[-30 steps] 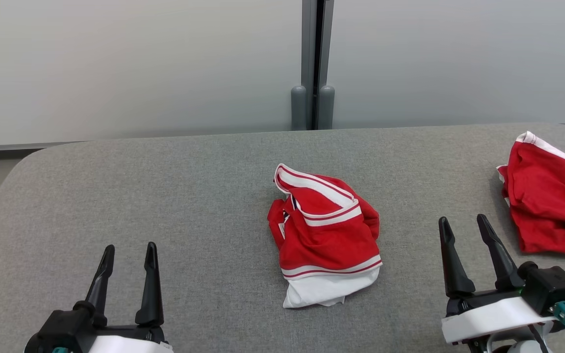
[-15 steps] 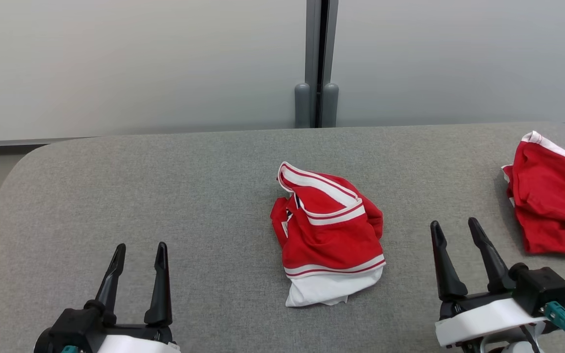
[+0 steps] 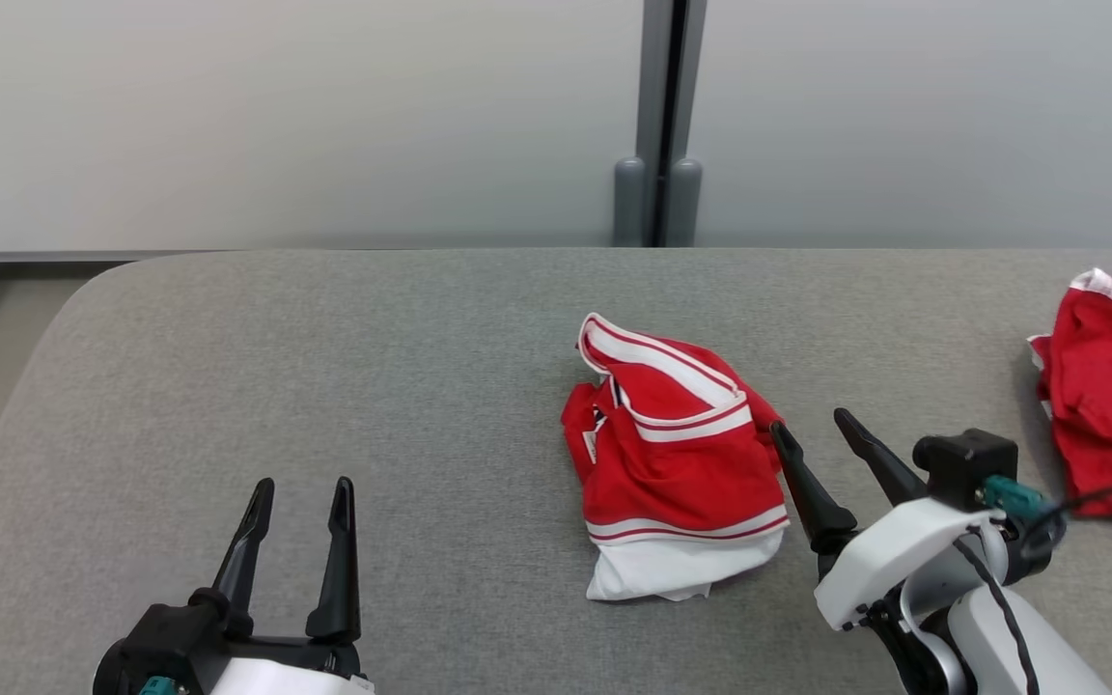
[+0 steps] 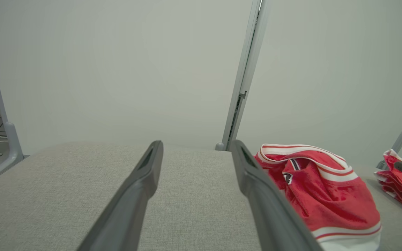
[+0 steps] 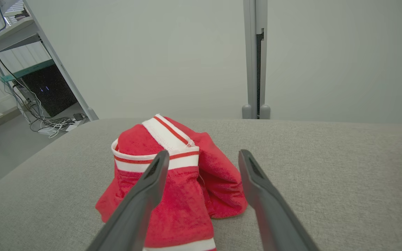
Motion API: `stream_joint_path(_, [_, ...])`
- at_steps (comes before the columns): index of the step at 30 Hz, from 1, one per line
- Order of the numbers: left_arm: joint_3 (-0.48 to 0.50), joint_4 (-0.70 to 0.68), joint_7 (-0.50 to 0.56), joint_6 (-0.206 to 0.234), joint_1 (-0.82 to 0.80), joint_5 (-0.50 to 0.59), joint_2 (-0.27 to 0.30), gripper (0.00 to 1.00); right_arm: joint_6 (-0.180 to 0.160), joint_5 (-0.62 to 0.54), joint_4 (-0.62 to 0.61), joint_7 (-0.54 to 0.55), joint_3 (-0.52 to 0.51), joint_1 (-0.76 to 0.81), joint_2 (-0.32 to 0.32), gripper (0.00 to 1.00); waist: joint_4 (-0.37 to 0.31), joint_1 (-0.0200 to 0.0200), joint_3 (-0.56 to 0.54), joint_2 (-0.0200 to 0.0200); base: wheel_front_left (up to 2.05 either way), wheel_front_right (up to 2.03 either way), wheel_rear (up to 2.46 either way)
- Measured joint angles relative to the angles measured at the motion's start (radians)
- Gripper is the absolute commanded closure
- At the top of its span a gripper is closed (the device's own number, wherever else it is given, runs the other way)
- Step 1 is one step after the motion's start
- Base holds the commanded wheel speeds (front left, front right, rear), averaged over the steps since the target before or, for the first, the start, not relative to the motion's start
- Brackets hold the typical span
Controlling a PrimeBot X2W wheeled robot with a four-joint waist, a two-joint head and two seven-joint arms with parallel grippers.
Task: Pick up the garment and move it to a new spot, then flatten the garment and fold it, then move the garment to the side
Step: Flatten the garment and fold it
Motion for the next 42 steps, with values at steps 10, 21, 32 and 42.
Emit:
stream_joint_path(10, [0.005,0.029,0.0,-0.023,-0.018,0.008,-0.014,0.0,0.0,0.203,0.132,0.198,0.045,-0.07,-0.053,0.0,0.088,0.0,0.018,0.0,0.0,0.0,0.0])
stream_joint_path(21, [0.02,0.054,0.0,-0.04,-0.02,0.016,-0.018,0.0,0.0,0.328,0.084,0.186,0.105,-0.067,-0.119,1.0,0.147,0.0,0.006,0.0,0.0,0.0,0.0])
stream_joint_path(32, [0.022,0.058,0.0,-0.043,-0.006,0.017,-0.022,0.0,0.0,0.386,-0.104,0.14,-0.049,-0.012,-0.198,1.0,0.111,0.0,0.001,0.0,0.0,0.0,0.0])
stream_joint_path(42, [0.016,0.063,0.0,-0.056,-0.026,0.017,-0.029,0.0,0.0,0.253,-0.058,0.187,-0.312,0.121,-0.22,1.0,0.036,0.0,0.034,0.0,0.0,0.0,0.0])
